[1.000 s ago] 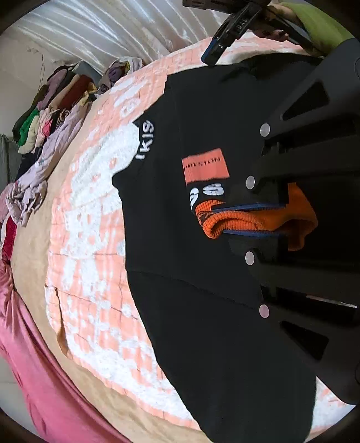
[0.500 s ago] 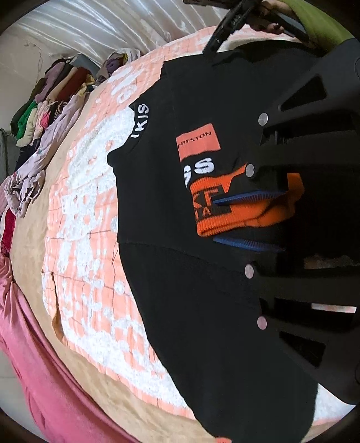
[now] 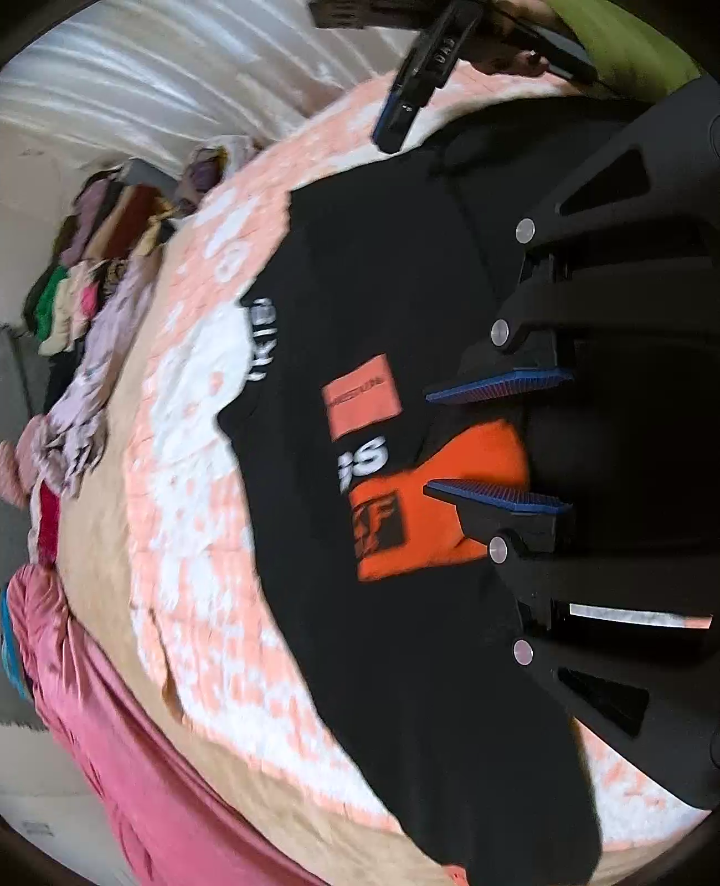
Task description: Fold small clothes
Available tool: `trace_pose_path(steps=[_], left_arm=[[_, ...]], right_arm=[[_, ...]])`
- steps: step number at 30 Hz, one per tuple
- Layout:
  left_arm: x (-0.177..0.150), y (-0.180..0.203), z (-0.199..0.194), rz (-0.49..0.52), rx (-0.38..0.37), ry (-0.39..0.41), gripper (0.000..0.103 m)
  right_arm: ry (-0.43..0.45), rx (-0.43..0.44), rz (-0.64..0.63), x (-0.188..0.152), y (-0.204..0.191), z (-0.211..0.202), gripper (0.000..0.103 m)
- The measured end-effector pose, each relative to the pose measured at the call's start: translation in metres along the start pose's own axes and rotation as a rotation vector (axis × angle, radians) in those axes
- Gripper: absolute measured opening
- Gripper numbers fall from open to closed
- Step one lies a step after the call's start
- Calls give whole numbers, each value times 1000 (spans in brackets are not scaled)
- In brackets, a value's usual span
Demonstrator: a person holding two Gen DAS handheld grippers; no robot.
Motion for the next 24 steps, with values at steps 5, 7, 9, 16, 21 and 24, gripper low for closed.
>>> trace_pose_path(steps=[5,7,9,16,21,24], left_arm=[[-17,-3,22,12,39,-57,22],[-19,-5,25,13,46,-59,23],[-20,-7,26,10,44,-58,23],[-21,-8,22,-3,31,-41,26],[-20,-2,12,2,35,-26,35],[-21,2,7,10,37,-20,42]], right_arm=[[-39,-17,-19,-13,-6,15,54],[-69,-48,-18,-18,-2,24,54],[-95,-69,-7,-23,3,33,54],[-89,-26,46,-23,11,28,57],[-64,-8,77,-20,16,13,64],[-45,0,92,-18,20,2,69]])
Point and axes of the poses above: each gripper's, at about its wrist camera, not at the fingertips, and z roughly the way its jaws point, y to its right, x to its top, the point moved 8 cm from there along z, roughly the way its jaws point, and after that the axes turned 15 degrees about -x, right-handed, at the moved point
